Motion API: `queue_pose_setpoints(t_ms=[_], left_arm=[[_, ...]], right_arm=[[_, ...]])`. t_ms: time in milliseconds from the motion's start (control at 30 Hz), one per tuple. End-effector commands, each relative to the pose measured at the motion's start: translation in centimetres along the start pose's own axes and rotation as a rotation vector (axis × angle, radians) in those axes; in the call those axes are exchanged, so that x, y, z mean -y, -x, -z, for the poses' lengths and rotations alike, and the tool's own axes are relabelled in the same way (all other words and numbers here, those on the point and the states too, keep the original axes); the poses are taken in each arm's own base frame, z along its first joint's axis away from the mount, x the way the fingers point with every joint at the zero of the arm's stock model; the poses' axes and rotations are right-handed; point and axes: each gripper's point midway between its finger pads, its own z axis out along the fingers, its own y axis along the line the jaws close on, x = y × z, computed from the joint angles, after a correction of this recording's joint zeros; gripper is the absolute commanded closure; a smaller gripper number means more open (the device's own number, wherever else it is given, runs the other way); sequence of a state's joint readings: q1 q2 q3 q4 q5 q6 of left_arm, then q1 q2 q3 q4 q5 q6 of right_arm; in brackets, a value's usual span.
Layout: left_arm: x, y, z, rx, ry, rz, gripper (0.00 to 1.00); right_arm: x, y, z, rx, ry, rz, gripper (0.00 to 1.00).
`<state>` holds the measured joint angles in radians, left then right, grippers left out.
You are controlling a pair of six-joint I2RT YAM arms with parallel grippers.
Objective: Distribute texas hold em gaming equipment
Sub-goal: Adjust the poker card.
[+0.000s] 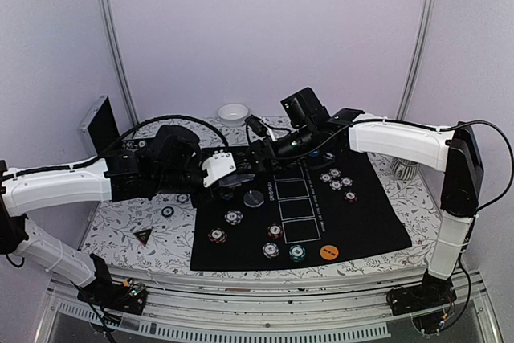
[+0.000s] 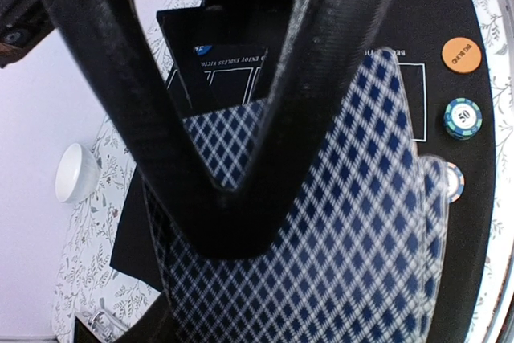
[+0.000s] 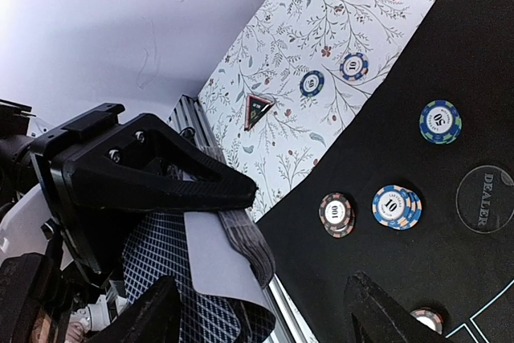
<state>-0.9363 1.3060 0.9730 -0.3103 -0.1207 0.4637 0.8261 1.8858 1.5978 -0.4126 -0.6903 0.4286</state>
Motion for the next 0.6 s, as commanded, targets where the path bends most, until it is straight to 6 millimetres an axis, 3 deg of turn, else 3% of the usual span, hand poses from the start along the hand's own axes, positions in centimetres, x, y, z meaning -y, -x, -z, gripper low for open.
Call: queue_pose_setpoints(t_ms=[0,200,567], left_arm=[[-0.4,0.0,-0.3,0.016,0.013,0.009,0.56],[-0.1,0.8,0.0,0.058,-0.013,0.022,0.56],[-1.1,0.5,0.2,0.047,0.052,0.002,0.56]], right_arm=[[-2.6,1.5,1.9,0.040,0.038,0.044,0.29],[-2.1,1.5,1.3,0.028,0.040,0.025,0.30],[-2.4,1.9,1.1,0.022,0.067,0.024,0.27]])
